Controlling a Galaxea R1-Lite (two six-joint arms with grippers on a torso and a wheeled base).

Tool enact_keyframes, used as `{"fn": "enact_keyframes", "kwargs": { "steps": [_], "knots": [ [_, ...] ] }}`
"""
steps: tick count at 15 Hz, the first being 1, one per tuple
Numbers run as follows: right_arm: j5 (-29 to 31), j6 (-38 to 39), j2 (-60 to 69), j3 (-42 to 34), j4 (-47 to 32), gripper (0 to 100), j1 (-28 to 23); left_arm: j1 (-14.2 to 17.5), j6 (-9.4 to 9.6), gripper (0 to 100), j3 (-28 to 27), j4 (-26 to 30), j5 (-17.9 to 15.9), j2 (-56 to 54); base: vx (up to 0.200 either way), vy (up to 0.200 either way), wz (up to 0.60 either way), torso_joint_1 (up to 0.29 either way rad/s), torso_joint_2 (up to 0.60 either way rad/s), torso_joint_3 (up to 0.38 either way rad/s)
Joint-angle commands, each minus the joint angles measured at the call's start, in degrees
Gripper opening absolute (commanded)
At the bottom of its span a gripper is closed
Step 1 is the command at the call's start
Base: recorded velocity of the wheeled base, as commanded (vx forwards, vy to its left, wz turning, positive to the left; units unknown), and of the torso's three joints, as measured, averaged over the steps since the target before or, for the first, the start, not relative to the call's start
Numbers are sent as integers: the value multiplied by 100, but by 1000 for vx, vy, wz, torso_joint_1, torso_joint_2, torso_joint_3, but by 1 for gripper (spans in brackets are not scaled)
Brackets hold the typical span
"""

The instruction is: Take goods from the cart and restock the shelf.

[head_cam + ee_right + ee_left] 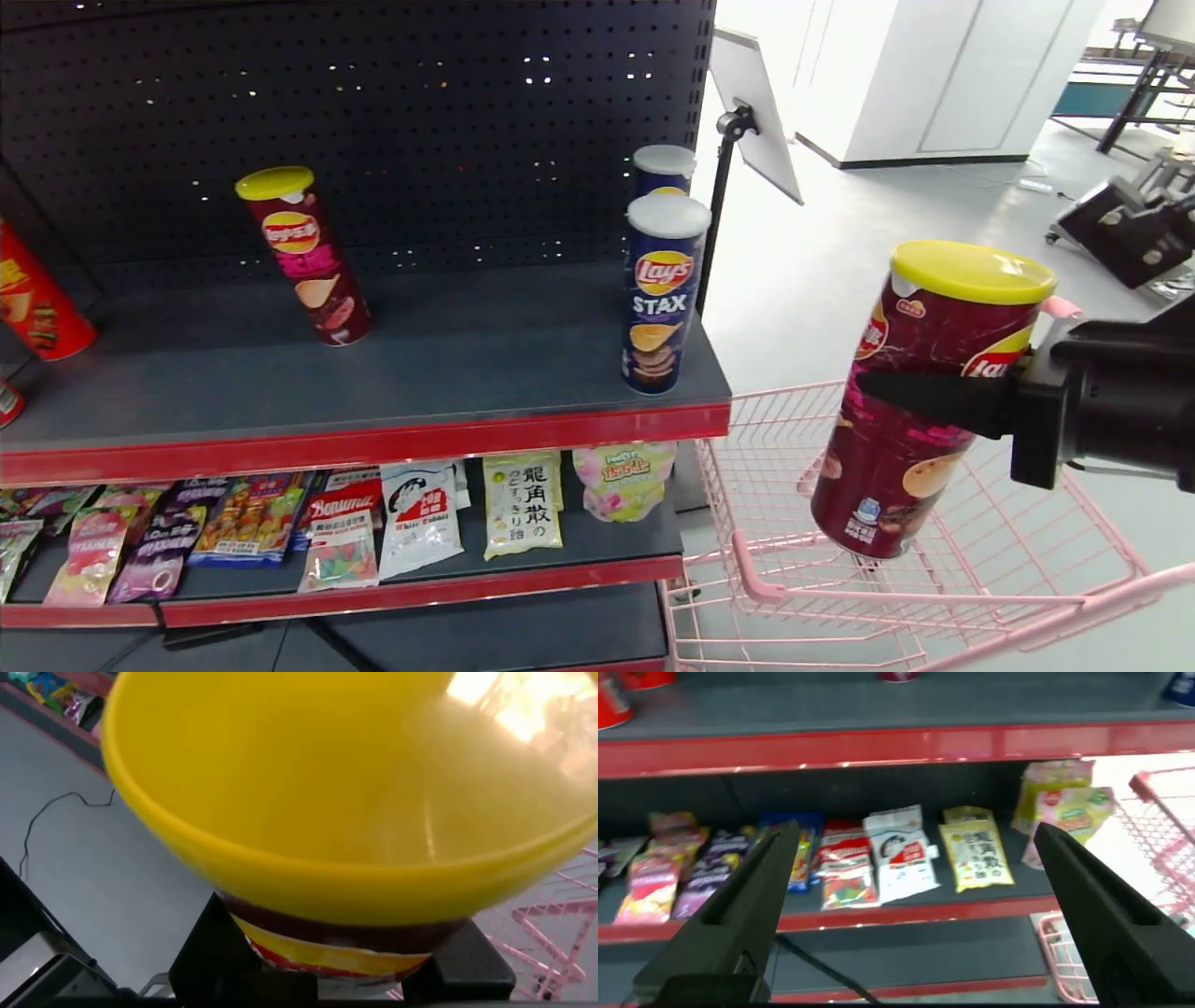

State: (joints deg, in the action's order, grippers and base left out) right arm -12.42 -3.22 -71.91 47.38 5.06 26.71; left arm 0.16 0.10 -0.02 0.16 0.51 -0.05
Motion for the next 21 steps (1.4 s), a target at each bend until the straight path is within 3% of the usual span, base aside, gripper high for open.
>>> {"fn": "enact_keyframes", "kwargs": {
  "steps": [1,4,6,8,11,16,21],
  "knots": [
    [3,-39,134,-186,13,0,-8,2,-1,100,2,2,2,5,0,0,0,0,0,0],
    [-41,-74,380,-449,109,0,1,-7,-1,100,2,2,2,5,0,133,0,2,-2,3],
    [-261,-74,380,-836,927,0,133,2,-1,100,2,2,2,5,0,200,0,0,2,0],
    [-252,-346,239,-915,1243,0,177,-7,-1,100,2,2,2,5,0,200,0,14,2,7],
    [-269,-619,239,-915,1243,0,177,-7,-1,100,2,2,2,5,0,200,0,4,4,1],
    [-278,-592,230,-880,1252,0,757,-7,-1,100,2,2,2,5,0,200,0,1,1,2],
    [-287,-592,222,-898,1252,0,801,-7,-1,100,2,2,2,5,0,200,0,4,0,2]
  ]
}}
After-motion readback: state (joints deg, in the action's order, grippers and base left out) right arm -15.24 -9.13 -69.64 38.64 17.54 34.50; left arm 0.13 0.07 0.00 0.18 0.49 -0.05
